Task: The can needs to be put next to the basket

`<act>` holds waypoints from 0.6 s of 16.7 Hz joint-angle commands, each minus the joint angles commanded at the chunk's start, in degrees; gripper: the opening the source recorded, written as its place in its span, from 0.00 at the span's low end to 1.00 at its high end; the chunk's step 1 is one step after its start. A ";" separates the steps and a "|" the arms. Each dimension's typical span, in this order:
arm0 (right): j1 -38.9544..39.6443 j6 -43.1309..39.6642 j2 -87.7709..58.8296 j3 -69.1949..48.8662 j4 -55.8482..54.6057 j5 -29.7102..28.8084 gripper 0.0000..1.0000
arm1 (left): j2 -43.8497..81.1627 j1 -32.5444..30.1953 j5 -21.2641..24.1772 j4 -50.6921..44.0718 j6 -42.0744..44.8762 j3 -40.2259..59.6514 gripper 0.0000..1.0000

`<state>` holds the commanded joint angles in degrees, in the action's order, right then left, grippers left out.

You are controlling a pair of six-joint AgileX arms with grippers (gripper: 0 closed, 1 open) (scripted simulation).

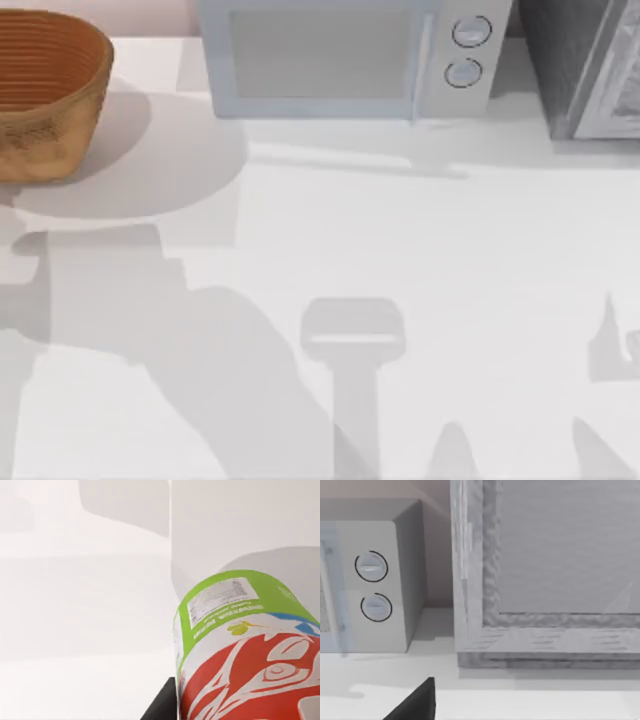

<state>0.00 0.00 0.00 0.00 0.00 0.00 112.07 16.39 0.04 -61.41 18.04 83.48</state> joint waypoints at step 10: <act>0.00 0.00 0.00 0.00 0.00 0.00 1.00 | 1.57 0.24 0.06 -0.57 0.59 -2.96 0.00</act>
<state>0.00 0.00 0.00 0.00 0.00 0.00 113.64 16.63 0.11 -61.99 18.63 80.52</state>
